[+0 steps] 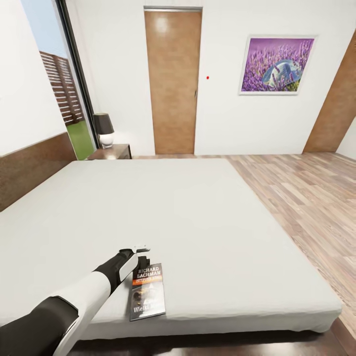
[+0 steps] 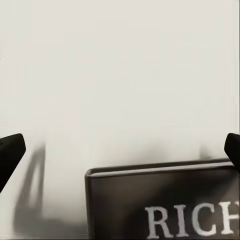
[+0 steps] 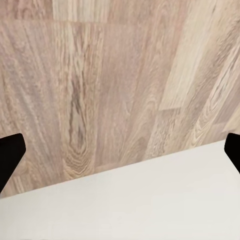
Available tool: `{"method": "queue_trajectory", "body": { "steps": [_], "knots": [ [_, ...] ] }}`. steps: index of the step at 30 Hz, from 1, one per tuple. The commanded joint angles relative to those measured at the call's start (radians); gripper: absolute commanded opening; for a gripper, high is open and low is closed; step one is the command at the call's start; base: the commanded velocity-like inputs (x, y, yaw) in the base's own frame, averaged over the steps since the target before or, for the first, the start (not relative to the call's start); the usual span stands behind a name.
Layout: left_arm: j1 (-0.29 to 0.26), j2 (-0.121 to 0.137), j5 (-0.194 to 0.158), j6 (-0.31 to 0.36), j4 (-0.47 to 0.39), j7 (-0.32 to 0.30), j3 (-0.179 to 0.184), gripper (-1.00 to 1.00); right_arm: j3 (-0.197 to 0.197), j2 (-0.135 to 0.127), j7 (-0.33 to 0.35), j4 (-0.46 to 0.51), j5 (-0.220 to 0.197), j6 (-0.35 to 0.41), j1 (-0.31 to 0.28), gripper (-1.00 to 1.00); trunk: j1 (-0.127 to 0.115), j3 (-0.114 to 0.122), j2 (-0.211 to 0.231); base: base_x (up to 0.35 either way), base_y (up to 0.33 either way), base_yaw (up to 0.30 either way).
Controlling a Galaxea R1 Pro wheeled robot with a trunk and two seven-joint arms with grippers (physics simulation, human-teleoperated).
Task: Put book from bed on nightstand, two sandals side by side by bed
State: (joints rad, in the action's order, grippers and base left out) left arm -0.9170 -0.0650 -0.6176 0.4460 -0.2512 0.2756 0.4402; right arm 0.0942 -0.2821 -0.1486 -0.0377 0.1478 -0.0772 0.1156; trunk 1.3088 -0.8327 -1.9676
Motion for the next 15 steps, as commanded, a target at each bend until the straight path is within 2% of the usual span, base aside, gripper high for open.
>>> {"method": "queue_trajectory", "body": {
  "steps": [1,15],
  "knots": [
    [0.000,0.001,-0.011,0.004,-0.002,0.007,0.008,1.00,0.009,0.000,-0.003,-0.002,0.010,-0.006,-0.001,1.00,0.000,0.001,0.000,-0.038,0.000,0.000],
    [0.000,0.001,-0.011,0.004,-0.002,0.007,0.008,1.00,0.010,-0.001,-0.003,-0.002,0.010,-0.006,-0.001,1.00,0.000,0.014,0.000,-0.010,0.000,0.000]
  ]
}}
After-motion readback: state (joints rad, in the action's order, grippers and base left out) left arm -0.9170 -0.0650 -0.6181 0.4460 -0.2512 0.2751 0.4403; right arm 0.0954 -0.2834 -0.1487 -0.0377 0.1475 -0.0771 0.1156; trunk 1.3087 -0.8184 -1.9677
